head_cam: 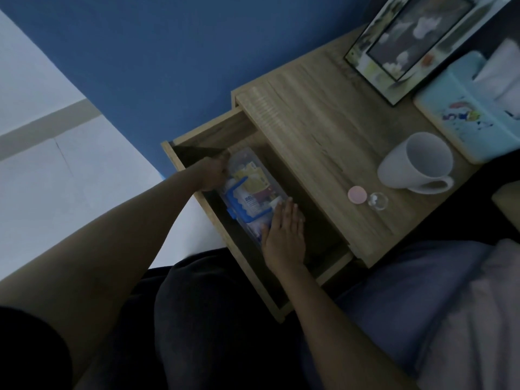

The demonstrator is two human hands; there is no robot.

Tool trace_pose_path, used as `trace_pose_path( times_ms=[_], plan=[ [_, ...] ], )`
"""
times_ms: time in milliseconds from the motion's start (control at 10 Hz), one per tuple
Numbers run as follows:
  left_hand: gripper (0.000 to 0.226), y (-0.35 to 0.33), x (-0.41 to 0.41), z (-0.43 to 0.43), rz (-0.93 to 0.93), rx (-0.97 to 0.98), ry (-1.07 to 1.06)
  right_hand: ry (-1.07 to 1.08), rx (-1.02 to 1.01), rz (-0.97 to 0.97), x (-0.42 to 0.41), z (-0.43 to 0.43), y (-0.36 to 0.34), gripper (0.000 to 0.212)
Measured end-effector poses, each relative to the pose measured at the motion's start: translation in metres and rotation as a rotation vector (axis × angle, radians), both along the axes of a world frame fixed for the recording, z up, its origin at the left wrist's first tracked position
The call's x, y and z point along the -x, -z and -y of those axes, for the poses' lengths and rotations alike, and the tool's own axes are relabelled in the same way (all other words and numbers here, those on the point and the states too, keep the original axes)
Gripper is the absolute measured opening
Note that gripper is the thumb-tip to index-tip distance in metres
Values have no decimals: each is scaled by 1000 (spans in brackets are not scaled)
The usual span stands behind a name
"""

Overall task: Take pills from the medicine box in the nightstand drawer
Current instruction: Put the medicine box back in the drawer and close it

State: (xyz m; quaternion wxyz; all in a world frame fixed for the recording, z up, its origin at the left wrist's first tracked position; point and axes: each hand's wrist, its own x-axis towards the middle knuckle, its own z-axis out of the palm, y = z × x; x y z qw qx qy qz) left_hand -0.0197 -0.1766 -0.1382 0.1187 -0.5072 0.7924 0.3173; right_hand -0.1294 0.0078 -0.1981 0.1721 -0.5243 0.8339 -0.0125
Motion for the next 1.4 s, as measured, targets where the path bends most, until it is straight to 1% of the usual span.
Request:
trace_pose_path(
  times_ms=[100, 200, 300, 400, 500, 600, 700, 800, 900, 1100, 1200, 1300, 1400],
  plan=[
    [45, 2, -1, -3, -17, 36, -5, -11, -4, 6, 2, 0, -2, 66],
    [45, 3, -15, -23, -136, 143, -49, -33, 22, 26, 5, 1, -10, 66],
    [51, 8, -27, -34, -321, 332, -293, -109, 96, -13, 8, 5, -20, 66],
    [59, 21, -49, -71, -390, 399, -571, -201, 231, -47, 26, 22, -38, 70],
    [65, 27, -50, -75, -415, 188, -699, -243, 286, -48, 47, 35, -46, 72],
    [63, 26, -42, -79, -488, -36, -837, -300, 204, -41, 83, 52, -50, 77],
    [60, 24, -40, -78, -501, -32, -847, -355, 129, -40, 101, 56, -46, 80],
    [56, 27, -37, -70, -482, -33, -773, -421, 90, 41, 115, 54, -36, 77],
    [54, 29, -31, -62, -483, -61, -742, -425, 132, 35, 117, 52, -31, 73],
    [50, 34, -6, -36, -628, -247, -696, -417, 158, 22, 115, 51, -29, 71],
    [52, 33, 14, -23, -771, -407, -701, -423, 168, 10, 115, 50, -29, 70],
    [56, 28, 32, -15, -817, -492, -732, -427, 170, 30, 114, 49, -30, 67],
    [66, 21, 59, -8, -803, -519, -718, -407, 180, 59, 113, 50, -33, 65]
  ],
)
